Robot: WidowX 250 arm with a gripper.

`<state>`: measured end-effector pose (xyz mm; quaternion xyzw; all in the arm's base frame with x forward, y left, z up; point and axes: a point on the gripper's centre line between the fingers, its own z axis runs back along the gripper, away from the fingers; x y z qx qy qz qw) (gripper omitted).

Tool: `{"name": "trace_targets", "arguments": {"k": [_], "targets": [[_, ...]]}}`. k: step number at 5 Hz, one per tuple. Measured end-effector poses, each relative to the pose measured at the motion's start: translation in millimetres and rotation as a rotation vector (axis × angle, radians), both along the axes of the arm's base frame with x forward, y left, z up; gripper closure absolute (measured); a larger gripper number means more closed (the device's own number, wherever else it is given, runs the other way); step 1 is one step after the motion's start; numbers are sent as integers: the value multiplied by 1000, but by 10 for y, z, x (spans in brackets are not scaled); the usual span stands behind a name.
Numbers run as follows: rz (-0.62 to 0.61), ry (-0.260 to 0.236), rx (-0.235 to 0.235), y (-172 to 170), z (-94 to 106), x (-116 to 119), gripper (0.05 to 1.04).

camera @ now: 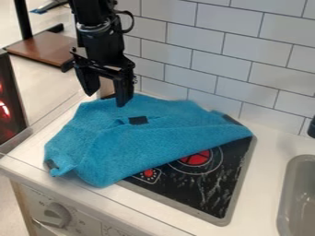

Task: Fold the cloth half from bottom left to the top right

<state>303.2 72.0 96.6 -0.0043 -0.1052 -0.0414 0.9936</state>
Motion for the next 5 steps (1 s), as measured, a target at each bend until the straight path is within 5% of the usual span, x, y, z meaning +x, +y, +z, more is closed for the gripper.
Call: {"name": "trace_targets", "arguments": {"k": [3,4,5], "targets": [[47,46,27,61,-157,-132,85],[90,23,41,215,-66,-244,85],[154,62,55,325,-126,-433,85]]}}
